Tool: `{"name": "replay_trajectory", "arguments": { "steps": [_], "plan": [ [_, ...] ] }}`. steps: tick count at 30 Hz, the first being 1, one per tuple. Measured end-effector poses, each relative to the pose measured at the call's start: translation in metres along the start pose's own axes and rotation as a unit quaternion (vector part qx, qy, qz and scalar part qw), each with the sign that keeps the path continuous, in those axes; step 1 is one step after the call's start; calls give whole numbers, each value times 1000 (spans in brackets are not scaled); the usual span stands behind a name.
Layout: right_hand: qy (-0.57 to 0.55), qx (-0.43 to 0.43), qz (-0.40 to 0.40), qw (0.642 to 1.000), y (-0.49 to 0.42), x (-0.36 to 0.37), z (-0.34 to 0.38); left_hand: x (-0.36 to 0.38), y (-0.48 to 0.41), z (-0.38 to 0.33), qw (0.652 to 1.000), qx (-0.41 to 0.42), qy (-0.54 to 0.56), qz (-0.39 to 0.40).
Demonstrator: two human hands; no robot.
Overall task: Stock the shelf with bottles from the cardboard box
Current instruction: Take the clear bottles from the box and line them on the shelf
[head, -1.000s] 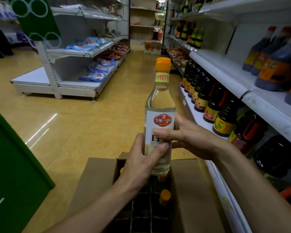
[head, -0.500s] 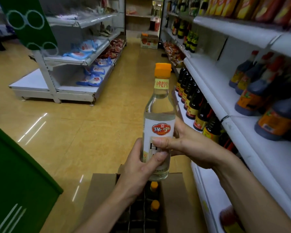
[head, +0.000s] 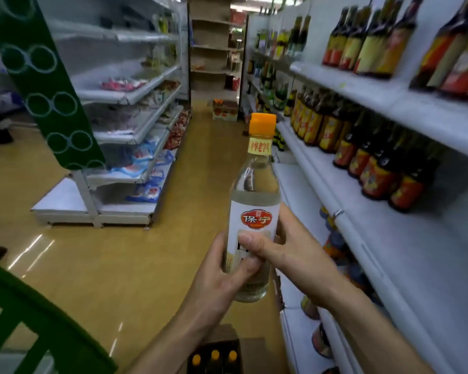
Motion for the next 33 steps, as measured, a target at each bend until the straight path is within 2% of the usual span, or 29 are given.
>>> {"name": "replay_trajectory", "arguments": {
  "steps": [7,13,23,33],
  "plan": [
    [6,-19,-64,998,-7,-41,138,29,6,-141,998,32,3,55],
    [53,-32,-139,988,6,-81,205,67,4,-206,992,46,6,116],
    [90,-24,-244,965,76,-179,251,188,4,-244,968,52,6,246],
    [132,1,-365,921,185,-298,271,356,24,-251,928,61,16,368]
  ]
}}
Point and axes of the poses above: each hand's wrist, its own y-axis away from the middle knuckle, its own x-axis out of the palm, z = x × y, the point moved 4 cm from there along -y, towards the middle knuckle, and after that the axes turned 8 degrees about -x, right-handed, at the moved point
